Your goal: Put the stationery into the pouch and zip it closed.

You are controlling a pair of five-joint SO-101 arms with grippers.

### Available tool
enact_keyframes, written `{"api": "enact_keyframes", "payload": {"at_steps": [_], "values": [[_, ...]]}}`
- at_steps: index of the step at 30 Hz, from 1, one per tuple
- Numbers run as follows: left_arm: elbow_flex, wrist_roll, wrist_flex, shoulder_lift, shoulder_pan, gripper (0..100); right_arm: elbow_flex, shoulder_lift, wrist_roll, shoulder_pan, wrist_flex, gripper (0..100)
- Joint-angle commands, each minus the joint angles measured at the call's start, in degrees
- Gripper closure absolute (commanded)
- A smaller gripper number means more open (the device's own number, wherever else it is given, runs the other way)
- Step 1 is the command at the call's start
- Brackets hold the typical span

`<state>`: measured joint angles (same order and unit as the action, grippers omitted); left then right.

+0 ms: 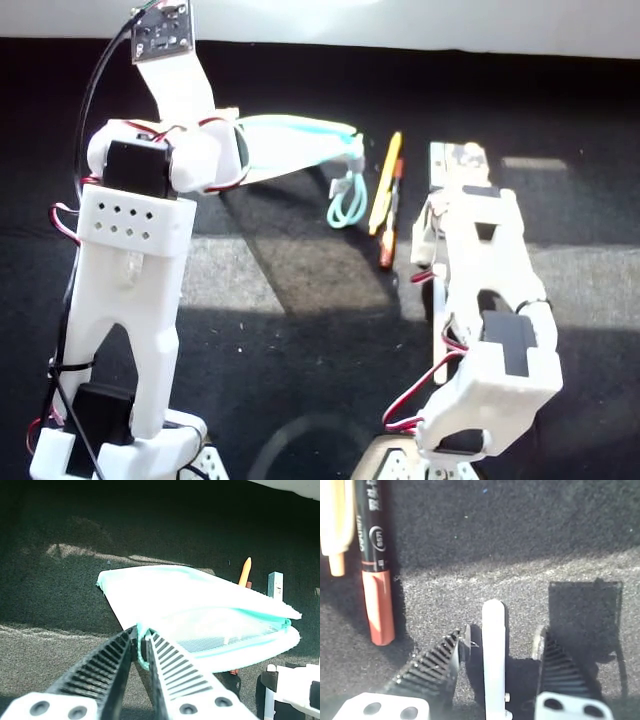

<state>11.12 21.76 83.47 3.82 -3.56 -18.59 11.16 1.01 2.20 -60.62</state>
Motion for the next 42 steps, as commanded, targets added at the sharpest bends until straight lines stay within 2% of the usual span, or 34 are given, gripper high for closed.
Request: {"api": "enact_keyframes", "payload": {"at_steps": [1, 14, 20, 28, 30, 32, 37, 42], "values": [[-0.22, 0.62, 0.26, -2.33, 1.01, 99, 1.98, -0.22, -0.53, -1.27, 0.4, 84.2], [-0.22, 0.62, 0.26, -2.33, 1.01, 99, 2.07, -0.04, -0.44, -1.36, 0.84, 84.2], [-0.22, 0.62, 0.26, -2.15, 1.01, 99, 2.95, 3.74, 4.92, -0.31, 2.42, 84.2], [-0.22, 0.62, 0.7, -1.89, 1.01, 99, 4.7, 10.68, 6.15, 2.15, 2.24, 84.8], [-0.22, 0.62, 0.7, -1.89, 1.01, 99, 4.88, 10.51, 6.07, 2.68, 2.07, 89.4], [-0.22, 0.62, 0.62, -1.89, 1.01, 99, 5.05, 10.42, 6.24, 2.68, 2.07, 98.8], [-0.22, 0.62, 0.53, -2.15, 1.01, 99, 4.09, 5.67, 6.15, 2.68, 1.89, 99.3], [-0.22, 0.62, 0.35, -2.33, 1.01, 99, 3.38, -6.29, 6.24, 2.68, -0.75, 99.3]]}}
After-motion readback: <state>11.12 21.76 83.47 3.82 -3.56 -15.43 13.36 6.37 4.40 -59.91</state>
